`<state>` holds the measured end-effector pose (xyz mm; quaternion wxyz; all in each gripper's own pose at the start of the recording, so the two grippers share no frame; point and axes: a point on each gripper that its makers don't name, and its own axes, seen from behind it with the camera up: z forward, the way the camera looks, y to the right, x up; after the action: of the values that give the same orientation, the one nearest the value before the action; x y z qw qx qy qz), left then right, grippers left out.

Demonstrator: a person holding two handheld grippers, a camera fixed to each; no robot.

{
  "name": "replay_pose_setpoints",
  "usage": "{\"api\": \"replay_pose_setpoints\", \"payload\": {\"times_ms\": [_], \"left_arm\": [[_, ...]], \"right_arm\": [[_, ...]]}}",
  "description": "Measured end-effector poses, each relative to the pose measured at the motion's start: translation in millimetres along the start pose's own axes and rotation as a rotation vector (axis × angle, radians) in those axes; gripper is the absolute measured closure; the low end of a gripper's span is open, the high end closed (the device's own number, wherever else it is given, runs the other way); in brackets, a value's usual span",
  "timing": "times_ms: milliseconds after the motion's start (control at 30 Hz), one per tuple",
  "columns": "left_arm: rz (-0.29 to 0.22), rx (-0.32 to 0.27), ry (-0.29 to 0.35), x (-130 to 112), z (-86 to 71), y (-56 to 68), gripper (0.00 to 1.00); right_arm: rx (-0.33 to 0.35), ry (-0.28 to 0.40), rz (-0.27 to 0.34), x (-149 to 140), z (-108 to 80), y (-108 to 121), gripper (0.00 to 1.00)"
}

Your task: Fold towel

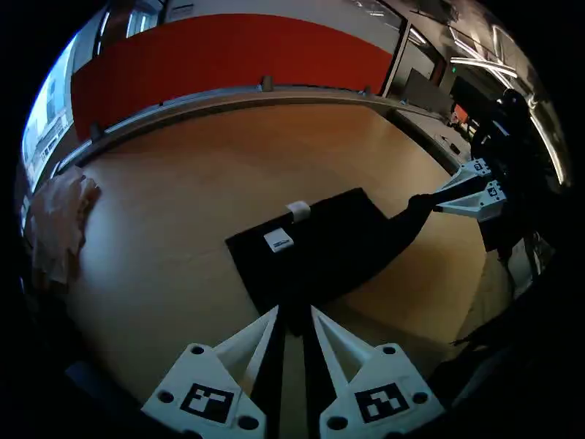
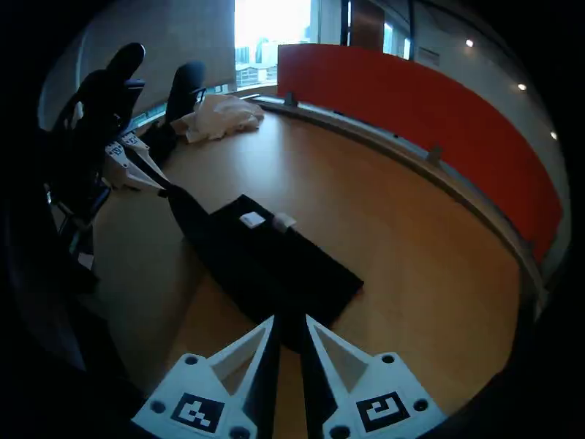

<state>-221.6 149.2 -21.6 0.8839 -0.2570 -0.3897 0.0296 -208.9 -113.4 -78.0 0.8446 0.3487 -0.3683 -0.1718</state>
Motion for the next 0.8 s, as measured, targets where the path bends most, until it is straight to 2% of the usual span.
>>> {"api": "replay_pose_setpoints", "payload": {"times_ms": [267, 567, 800], "left_arm": [[-0.012, -0.002, -0.022, 8.3, 19.9, -9.4, 0.85], [-0.007, -0.002, -0.036, 7.7, 34.6, -14.3, 0.85], [-0.011, 0.009, -0.057, 3.2, 52.1, -21.4, 0.85]], "right_arm": [[-0.017, -0.013, 0.017, 5.7, 18.8, 21.9, 0.84], [-0.014, -0.037, 0.039, -2.2, 27.2, 26.6, 0.84], [-0.016, -0.059, 0.052, -9.5, 41.3, 31.4, 0.84]]}}
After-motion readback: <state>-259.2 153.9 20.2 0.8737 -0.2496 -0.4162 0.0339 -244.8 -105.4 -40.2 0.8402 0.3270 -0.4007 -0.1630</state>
